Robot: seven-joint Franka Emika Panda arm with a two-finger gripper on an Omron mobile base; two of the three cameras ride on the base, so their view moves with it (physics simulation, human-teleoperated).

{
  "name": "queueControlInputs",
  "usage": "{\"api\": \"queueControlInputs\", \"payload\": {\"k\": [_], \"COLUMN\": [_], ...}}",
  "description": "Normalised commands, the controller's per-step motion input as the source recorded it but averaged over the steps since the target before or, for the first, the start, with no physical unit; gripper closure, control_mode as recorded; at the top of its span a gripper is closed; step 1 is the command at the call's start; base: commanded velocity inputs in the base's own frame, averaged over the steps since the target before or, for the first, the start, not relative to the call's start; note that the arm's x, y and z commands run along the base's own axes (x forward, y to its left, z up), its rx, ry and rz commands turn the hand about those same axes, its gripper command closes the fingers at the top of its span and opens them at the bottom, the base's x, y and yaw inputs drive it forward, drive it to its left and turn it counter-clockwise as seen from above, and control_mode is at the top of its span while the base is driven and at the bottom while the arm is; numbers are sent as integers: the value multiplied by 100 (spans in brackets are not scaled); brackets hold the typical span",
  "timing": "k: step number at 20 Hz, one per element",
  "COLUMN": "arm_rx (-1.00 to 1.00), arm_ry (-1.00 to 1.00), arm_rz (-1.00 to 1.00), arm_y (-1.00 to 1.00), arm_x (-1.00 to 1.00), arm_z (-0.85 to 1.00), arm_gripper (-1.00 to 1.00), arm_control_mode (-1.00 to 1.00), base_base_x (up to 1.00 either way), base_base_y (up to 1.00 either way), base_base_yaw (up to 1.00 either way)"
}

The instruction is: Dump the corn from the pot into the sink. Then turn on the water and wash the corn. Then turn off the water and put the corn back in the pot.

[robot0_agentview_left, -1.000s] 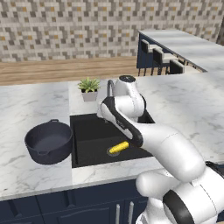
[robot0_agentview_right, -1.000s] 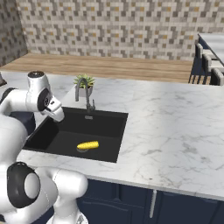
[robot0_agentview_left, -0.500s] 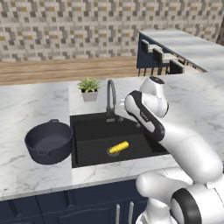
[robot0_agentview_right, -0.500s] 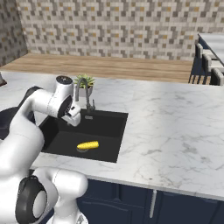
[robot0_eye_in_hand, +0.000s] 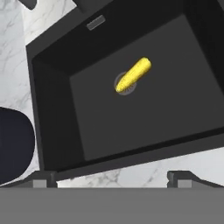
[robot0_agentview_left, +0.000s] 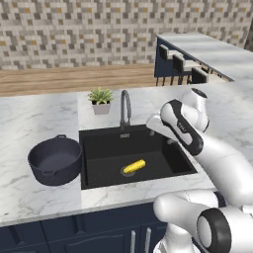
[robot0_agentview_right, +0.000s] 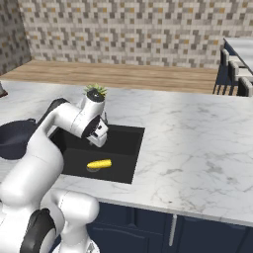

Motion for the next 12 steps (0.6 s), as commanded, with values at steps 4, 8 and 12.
{"api": "queueControlInputs", "payload": {"k": [4,8,12], "arm_rx": [2,6,17], "arm_ry": [0,0,0], "arm_rz": [0,0,2], "arm_y": [-46,-42,-38], "arm_x": [4,25,41], "arm_z": [0,-4,-7], "arm_gripper": [-100,-100,-100], "arm_control_mode": [-100,-100,-100], "base_base_x": [0,0,0], "base_base_y": [0,0,0], "base_base_yaw": [0,0,0]}}
